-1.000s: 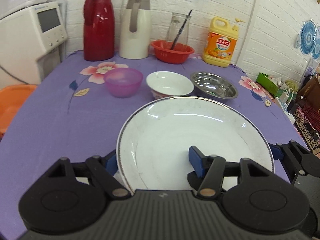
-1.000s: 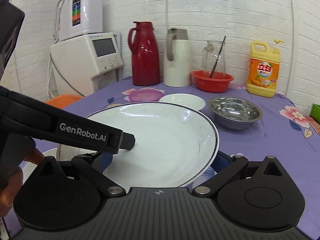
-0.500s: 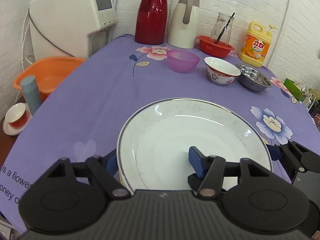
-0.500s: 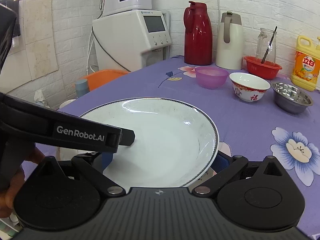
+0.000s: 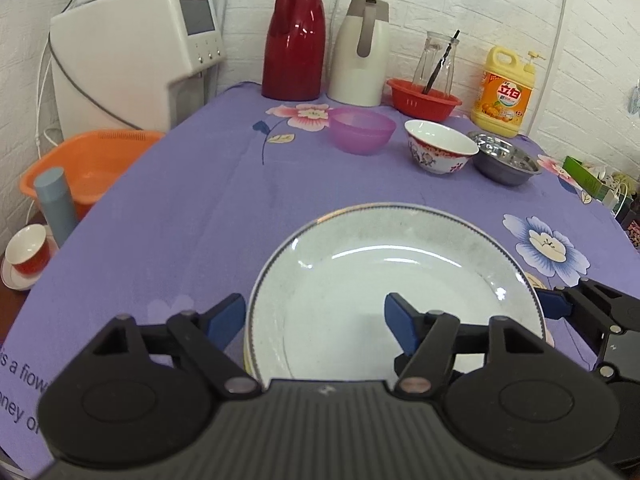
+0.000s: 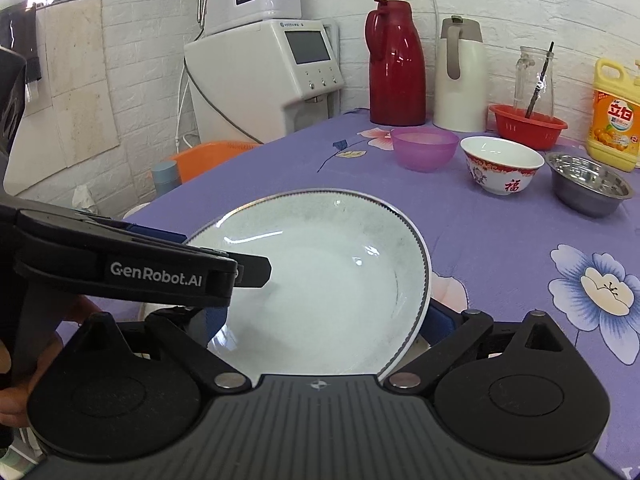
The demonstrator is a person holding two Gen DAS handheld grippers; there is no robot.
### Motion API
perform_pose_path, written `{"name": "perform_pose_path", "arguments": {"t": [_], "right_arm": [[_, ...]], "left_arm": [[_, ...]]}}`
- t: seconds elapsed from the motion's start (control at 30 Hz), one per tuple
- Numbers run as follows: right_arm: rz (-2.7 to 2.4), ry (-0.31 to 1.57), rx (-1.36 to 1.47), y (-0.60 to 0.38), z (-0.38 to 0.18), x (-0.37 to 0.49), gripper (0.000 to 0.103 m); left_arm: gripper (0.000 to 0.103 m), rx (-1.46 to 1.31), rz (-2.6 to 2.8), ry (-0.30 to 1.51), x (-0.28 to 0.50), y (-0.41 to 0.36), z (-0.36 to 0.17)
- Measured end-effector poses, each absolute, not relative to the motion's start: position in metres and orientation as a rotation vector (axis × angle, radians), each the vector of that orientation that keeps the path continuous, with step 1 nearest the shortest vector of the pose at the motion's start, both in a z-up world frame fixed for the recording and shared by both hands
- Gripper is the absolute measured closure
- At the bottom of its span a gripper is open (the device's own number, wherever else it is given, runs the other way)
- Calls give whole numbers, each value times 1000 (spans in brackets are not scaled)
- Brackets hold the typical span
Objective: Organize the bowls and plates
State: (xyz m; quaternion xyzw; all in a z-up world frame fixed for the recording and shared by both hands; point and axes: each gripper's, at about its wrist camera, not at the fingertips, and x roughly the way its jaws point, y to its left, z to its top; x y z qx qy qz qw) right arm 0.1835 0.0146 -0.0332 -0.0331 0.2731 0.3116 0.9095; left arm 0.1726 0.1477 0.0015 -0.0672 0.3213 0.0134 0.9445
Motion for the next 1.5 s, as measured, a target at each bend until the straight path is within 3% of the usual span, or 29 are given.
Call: {"name": "perform_pose_path", "arguments": {"t": [0.23, 0.4, 1.1, 1.5], "right_arm": [[660, 573, -44, 9, -30, 178, 0], [565, 483, -23, -14, -20, 169, 0], [429, 499, 114, -85, -24, 143, 0], [395, 557, 164, -101, -37, 167, 0]], "left_arm": [[34, -131, 15, 614, 174, 142, 15], [34, -133, 0, 600, 172, 134, 18], [33, -65, -112, 576, 139, 74, 26], [33, -62, -131, 621, 170, 67, 20]]}}
